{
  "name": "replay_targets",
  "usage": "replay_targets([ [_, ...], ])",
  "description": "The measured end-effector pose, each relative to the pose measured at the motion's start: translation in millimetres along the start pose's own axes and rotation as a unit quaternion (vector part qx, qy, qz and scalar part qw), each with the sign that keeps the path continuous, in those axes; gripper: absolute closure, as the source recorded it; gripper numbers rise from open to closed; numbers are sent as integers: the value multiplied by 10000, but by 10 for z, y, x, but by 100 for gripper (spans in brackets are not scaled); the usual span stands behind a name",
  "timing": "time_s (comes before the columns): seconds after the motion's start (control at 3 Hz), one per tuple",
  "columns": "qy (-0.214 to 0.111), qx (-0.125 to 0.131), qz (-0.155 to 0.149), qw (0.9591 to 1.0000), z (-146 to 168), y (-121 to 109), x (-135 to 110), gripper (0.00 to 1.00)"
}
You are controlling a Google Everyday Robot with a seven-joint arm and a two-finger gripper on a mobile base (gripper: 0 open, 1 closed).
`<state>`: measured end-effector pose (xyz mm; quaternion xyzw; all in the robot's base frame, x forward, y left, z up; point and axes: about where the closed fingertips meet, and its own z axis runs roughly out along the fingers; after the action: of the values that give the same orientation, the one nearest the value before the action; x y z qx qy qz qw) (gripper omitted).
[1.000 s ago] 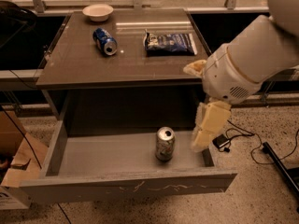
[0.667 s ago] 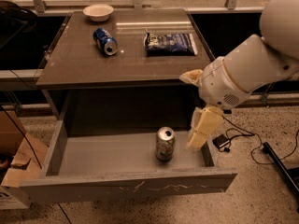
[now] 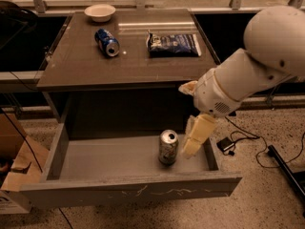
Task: Pick 7up can from top drawer and place on counter
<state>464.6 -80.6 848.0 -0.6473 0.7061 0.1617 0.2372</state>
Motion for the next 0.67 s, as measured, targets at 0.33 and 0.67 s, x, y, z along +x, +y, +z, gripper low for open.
replay_targets([
  [0.33,-122,-104,351,9993,425,-100,156,0],
  [0.67,-342,-112,590,9976,788,-239,309,0],
])
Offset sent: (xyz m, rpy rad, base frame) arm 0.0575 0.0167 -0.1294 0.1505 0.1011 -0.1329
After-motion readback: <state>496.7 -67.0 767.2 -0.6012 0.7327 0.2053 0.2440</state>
